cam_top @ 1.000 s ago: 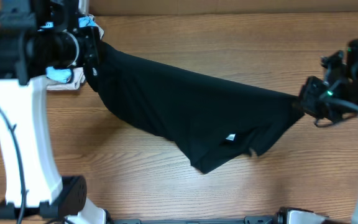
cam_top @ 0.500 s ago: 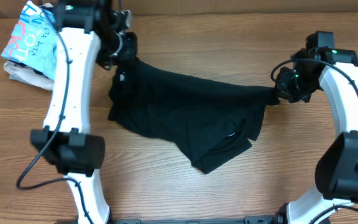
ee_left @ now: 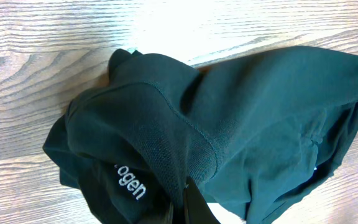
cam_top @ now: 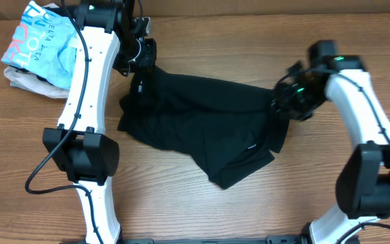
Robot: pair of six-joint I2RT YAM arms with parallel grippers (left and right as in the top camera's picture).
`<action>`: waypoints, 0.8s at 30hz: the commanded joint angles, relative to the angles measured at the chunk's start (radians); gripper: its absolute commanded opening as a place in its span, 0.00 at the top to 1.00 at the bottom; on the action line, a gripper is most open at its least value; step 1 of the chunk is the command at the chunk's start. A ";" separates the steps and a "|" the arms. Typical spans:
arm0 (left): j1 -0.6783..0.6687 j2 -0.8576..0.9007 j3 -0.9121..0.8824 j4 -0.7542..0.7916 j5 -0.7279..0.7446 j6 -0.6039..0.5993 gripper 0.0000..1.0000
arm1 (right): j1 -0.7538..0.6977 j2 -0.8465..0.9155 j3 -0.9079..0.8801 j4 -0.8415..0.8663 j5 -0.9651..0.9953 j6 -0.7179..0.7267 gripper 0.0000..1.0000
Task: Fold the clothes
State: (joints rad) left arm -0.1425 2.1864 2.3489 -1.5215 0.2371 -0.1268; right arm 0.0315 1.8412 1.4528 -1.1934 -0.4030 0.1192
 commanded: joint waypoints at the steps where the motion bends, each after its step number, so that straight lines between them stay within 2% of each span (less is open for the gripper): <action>1: 0.005 -0.001 0.003 0.006 -0.012 0.019 0.96 | 0.094 -0.021 -0.106 0.070 0.025 -0.019 0.38; 9: 0.005 -0.001 0.003 0.008 -0.012 0.019 0.96 | 0.165 -0.021 -0.279 0.259 0.175 0.065 0.38; 20: 0.005 -0.001 0.003 0.008 -0.013 0.019 0.96 | 0.165 -0.021 -0.407 0.440 0.151 0.073 0.39; 24: 0.005 -0.001 0.003 0.008 -0.012 0.019 0.96 | 0.165 -0.021 -0.407 0.473 0.131 0.092 0.49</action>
State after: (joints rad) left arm -0.1425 2.1864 2.3489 -1.5177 0.2337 -0.1265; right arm 0.1967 1.8259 1.0679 -0.7479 -0.2546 0.1967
